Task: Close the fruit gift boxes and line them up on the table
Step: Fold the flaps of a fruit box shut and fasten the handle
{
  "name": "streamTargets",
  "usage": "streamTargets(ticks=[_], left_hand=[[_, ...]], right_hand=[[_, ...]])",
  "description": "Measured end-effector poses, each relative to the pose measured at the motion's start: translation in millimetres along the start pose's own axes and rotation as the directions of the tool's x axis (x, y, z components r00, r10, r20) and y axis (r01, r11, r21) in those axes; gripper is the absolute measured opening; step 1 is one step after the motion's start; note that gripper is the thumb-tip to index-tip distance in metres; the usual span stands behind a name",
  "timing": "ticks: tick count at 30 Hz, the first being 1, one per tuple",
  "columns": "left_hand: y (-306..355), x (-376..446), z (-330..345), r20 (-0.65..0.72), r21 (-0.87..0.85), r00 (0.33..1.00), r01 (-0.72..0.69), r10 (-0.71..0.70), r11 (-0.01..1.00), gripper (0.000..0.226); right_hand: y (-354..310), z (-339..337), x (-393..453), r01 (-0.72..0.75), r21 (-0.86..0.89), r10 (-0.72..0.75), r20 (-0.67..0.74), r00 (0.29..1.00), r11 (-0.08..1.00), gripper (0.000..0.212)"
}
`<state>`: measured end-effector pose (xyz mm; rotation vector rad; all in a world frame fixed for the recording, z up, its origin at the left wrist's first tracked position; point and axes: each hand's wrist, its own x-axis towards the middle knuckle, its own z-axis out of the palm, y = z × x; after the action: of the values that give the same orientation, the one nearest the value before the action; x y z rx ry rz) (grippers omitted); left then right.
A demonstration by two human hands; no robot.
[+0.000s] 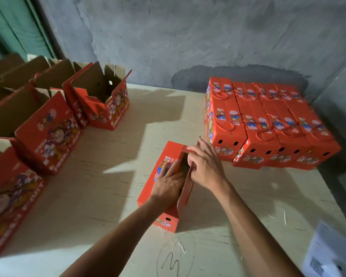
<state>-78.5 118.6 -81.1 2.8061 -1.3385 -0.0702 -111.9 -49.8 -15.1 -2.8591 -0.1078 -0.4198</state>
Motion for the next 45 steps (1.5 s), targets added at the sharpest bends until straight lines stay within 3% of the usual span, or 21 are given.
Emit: streamTargets(ticks=[5, 8, 11, 14, 16, 18, 21, 23, 24, 27, 29, 32, 38, 40, 42, 43, 45], left_hand=[[-8, 0, 5, 0.067, 0.042, 0.997, -0.044, 0.041, 0.998, 0.039], [-31, -4, 10, -0.009, 0.066, 0.976, -0.217, 0.218, 0.974, 0.043], [-63, -11, 7, -0.216, -0.012, 0.852, -0.49, 0.477, 0.871, 0.036], [-87, -14, 7, -0.306, 0.218, 0.677, -0.634, 0.669, 0.742, 0.041], [-95, -15, 4, -0.323, 0.257, 0.627, -0.663, 0.709, 0.704, 0.047], [-95, -20, -1, -0.319, 0.231, 0.642, -0.661, 0.697, 0.714, 0.047], [-94, -28, -5, -0.22, 0.032, 0.82, -0.535, 0.528, 0.844, 0.056], [-96, -35, -4, -0.112, -0.141, 0.946, -0.319, 0.305, 0.937, 0.07], [-97, -39, -3, -0.081, -0.195, 0.978, -0.207, 0.194, 0.959, 0.078], [-96, -52, 2, -0.08, -0.254, 0.989, 0.104, -0.128, 0.962, 0.102], [-96, -57, 1, -0.056, -0.226, 0.962, 0.249, -0.268, 0.942, 0.117], [-101, -55, 4, -0.091, -0.288, 0.954, 0.248, -0.284, 0.925, 0.116], [-121, -23, -7, -0.063, -0.42, 0.997, 0.01, -0.04, 0.908, 0.084], [-125, -21, -6, -0.072, -0.592, 0.988, 0.065, -0.133, 0.803, 0.071], [-125, -27, -9, -0.044, -0.881, 0.905, 0.165, -0.424, 0.443, 0.061], [-127, -31, -9, -0.035, -0.952, 0.834, 0.139, -0.55, 0.271, 0.059], [-129, -41, -9, -0.032, -0.995, 0.723, 0.045, -0.69, 0.092, 0.058]], right_hand=[[6, -15, 1, 0.016, -0.135, -0.01, 0.047, 0.999, 0.991, 0.015], [-9, -21, -2, 0.032, -0.091, -0.024, 0.097, 0.995, 0.995, 0.011], [-32, -17, -17, 0.065, -0.02, -0.061, 0.156, 0.986, 0.998, 0.007], [-49, -9, -30, 0.11, -0.031, -0.102, 0.194, 0.976, 0.993, 0.012], [-54, -4, -32, 0.153, -0.021, -0.148, 0.144, 0.978, 0.988, 0.017], [-51, -1, -36, 0.185, 0.016, -0.185, 0.053, 0.981, 0.983, 0.025], [-34, 1, -41, 0.164, -0.006, -0.164, -0.032, 0.986, 0.986, 0.05], [-24, 0, -41, 0.107, -0.044, -0.11, -0.057, 0.992, 0.993, 0.065], [-20, -1, -40, 0.108, -0.049, -0.112, -0.081, 0.99, 0.993, 0.068], [-18, 1, -42, 0.138, -0.05, -0.144, -0.136, 0.98, 0.989, 0.07], [-21, -2, -41, 0.061, -0.092, -0.066, -0.048, 0.997, 0.994, 0.076], [-27, -8, -37, -0.099, -0.238, 0.146, 0.191, 0.971, 0.966, 0.091], [-30, -15, -21, -0.187, -0.175, 0.243, 0.404, 0.882, 0.967, 0.099], [-27, -9, -17, -0.202, -0.149, 0.245, 0.389, 0.888, 0.968, 0.088], [-25, 2, -14, -0.214, -0.151, 0.253, 0.322, 0.912, 0.965, 0.081], [-24, 8, -14, -0.229, -0.152, 0.264, 0.274, 0.925, 0.961, 0.078], [-24, 24, -14, -0.231, -0.17, 0.258, 0.158, 0.953, 0.958, 0.071]])
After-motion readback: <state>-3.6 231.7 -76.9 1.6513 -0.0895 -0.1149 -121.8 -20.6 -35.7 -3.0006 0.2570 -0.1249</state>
